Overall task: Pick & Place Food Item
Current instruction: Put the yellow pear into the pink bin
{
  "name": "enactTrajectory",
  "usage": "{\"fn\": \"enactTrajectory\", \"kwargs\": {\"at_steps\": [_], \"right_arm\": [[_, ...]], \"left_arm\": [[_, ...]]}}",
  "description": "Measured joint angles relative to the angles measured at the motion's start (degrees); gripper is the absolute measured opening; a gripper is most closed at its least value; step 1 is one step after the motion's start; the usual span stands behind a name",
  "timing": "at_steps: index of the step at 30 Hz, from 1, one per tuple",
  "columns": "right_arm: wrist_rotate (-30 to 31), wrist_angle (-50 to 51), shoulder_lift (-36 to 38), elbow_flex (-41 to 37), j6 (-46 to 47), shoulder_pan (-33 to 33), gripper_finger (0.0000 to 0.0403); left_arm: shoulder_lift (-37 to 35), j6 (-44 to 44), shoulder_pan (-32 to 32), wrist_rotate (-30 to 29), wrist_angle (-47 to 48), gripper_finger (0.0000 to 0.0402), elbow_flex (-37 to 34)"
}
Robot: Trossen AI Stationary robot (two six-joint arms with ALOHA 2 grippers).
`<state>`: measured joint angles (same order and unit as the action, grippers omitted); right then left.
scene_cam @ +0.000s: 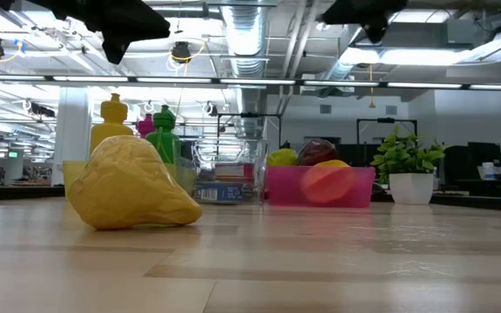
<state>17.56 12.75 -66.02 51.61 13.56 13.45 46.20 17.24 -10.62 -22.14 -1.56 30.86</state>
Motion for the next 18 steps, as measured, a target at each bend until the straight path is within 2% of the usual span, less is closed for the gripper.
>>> {"fn": "enactTrajectory", "kwargs": {"at_steps": [5, 8, 13, 18], "right_arm": [[5.55, -0.14, 7.11, -3.6, 0.02, 2.11, 0.0], [7.36, 0.11, 10.86, -5.53, 0.52, 3.2, 0.0], [8.04, 0.51, 16.52, -8.32, 1.54, 4.73, 0.0], [8.04, 2.7, 19.98, -8.52, 1.68, 6.04, 0.0]], "left_arm": [[4.04, 5.59, -0.11, -0.04, -3.78, 0.0052, 0.0], [8.06, 5.65, -1.23, -0.13, -7.03, 0.0043, 0.01], [15.14, 5.59, -4.04, -0.06, -12.29, 0.0015, 0.01], [18.47, 5.6, -7.55, -0.04, -12.96, 0.0002, 0.01]]}}
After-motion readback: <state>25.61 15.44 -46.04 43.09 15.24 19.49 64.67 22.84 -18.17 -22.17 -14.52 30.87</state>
